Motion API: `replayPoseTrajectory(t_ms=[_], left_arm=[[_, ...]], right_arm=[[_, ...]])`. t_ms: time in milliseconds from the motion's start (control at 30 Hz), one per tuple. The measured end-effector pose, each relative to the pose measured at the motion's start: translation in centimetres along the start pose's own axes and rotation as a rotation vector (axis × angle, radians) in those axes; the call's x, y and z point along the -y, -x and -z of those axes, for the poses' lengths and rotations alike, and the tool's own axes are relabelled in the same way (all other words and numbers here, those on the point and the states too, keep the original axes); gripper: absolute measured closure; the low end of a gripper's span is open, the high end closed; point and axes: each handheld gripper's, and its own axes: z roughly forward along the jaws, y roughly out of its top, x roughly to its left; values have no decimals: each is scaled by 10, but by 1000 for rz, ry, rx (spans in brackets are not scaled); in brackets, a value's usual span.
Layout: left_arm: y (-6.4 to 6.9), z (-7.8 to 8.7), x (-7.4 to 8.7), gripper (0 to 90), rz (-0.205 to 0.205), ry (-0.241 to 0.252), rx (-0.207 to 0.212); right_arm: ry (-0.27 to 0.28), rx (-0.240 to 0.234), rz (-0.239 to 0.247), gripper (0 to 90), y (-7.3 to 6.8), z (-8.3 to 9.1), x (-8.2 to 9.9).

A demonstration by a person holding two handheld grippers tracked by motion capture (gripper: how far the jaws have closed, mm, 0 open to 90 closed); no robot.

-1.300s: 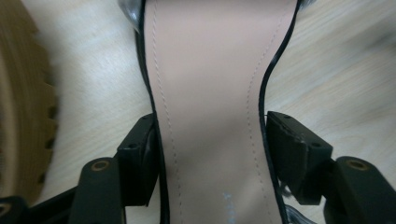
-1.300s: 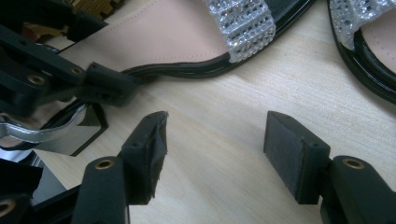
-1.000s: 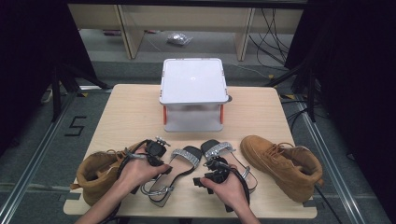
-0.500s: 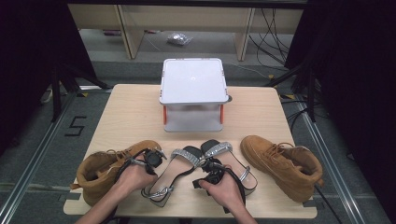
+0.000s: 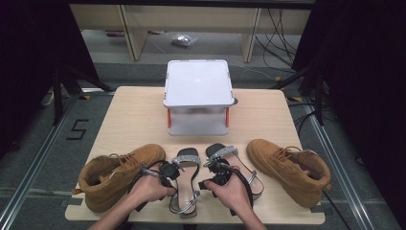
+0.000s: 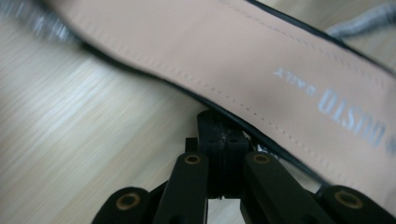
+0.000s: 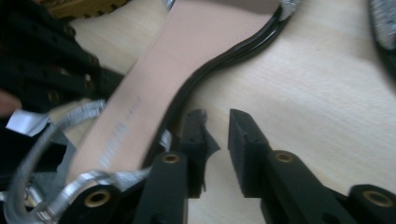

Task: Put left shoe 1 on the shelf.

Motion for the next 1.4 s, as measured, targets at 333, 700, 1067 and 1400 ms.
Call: replayPoseTrajectory(t_ms=[333, 700, 1067, 1400], left_arm=[[17, -2, -8, 815, -47, 61, -49], [-9, 53, 7, 682, -60, 216, -189], [-18, 58, 9, 649, -21, 243, -192], [-26, 68, 12, 631, -4, 302, -198]], right_arm=[[29, 95, 131, 422, -18, 9, -14], [-143, 147, 207, 258, -35, -25, -29], [-300, 177, 229, 279, -41, -53, -36], [-309, 136, 122, 423, -32, -51, -39]])
